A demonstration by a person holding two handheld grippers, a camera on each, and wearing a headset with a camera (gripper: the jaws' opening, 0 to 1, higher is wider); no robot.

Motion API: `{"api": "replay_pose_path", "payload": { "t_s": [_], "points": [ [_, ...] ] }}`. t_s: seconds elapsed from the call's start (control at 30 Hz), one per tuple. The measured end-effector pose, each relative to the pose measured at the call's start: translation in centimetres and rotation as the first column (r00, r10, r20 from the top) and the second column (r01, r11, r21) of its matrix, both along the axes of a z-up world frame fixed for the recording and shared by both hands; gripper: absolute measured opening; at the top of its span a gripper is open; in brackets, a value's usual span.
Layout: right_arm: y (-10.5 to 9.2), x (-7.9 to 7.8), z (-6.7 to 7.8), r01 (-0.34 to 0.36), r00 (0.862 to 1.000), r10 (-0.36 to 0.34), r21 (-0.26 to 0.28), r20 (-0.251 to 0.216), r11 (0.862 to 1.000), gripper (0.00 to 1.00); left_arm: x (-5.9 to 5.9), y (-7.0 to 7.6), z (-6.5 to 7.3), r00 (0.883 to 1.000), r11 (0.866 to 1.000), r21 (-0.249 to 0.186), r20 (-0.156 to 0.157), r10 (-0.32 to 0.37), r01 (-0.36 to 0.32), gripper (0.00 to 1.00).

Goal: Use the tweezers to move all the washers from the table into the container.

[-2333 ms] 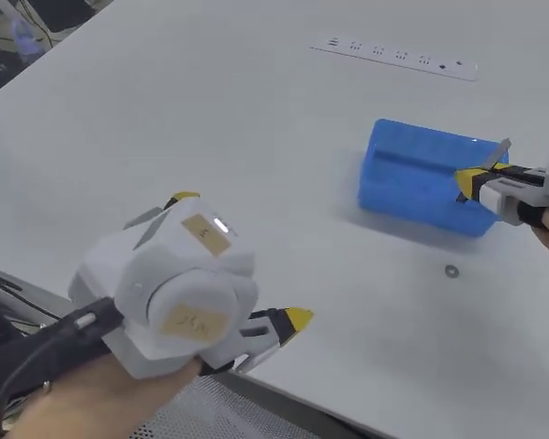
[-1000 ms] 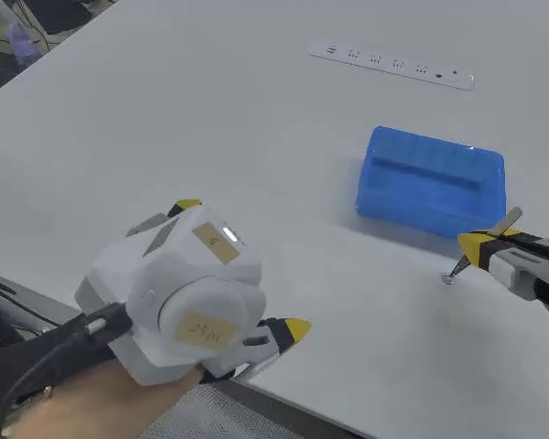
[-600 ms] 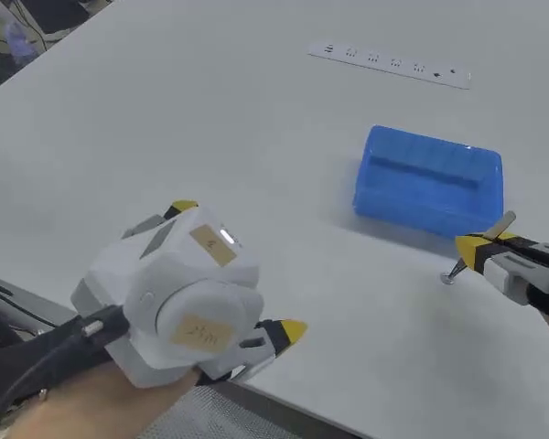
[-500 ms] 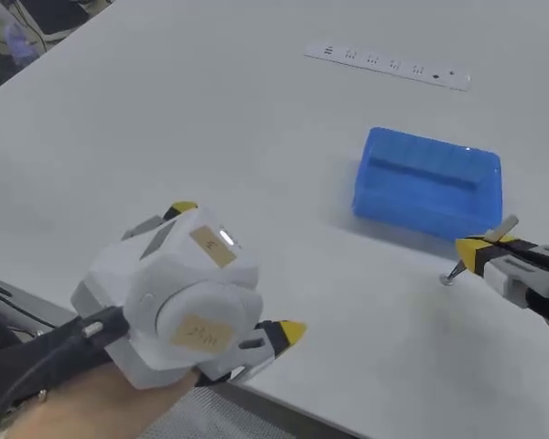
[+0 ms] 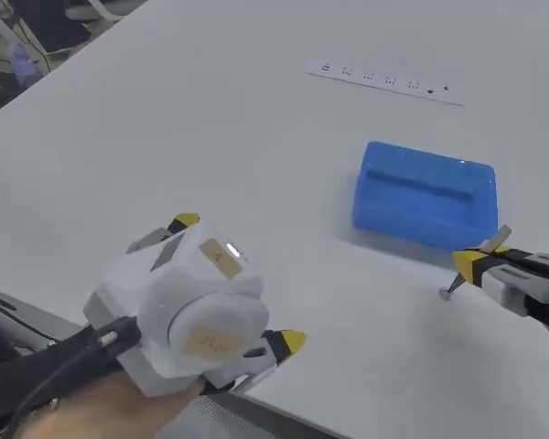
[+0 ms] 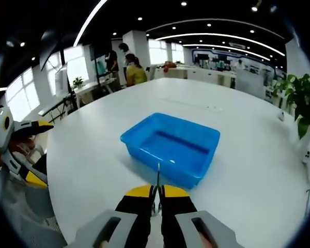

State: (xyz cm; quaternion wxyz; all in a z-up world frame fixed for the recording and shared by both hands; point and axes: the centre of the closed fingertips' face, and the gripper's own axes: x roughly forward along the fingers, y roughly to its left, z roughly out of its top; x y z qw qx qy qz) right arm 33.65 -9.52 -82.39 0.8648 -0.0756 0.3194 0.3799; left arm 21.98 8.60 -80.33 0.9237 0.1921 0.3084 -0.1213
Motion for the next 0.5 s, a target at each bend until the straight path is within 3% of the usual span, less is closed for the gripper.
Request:
{"api": "replay_pose_path", "payload": {
  "t_s": [0.23, 0.5],
  "points": [
    [-0.3, -0.1, 1.4, -0.008, 0.999, 0.008, -0.008, 0.032, 1.000, 0.01, 0.2, 0.5, 0.7, 0.999, 0.999, -0.021, 0.028, 0.026, -0.025, 0.99],
    [0.1, 0.9, 4.4, -0.012, 0.998, 0.010, 0.028, 0.067, 1.000, 0.01, 0.2, 0.5, 0.6, 0.999, 1.000, -0.010, 0.029, 0.022, -0.022, 0.99]
  ]
}}
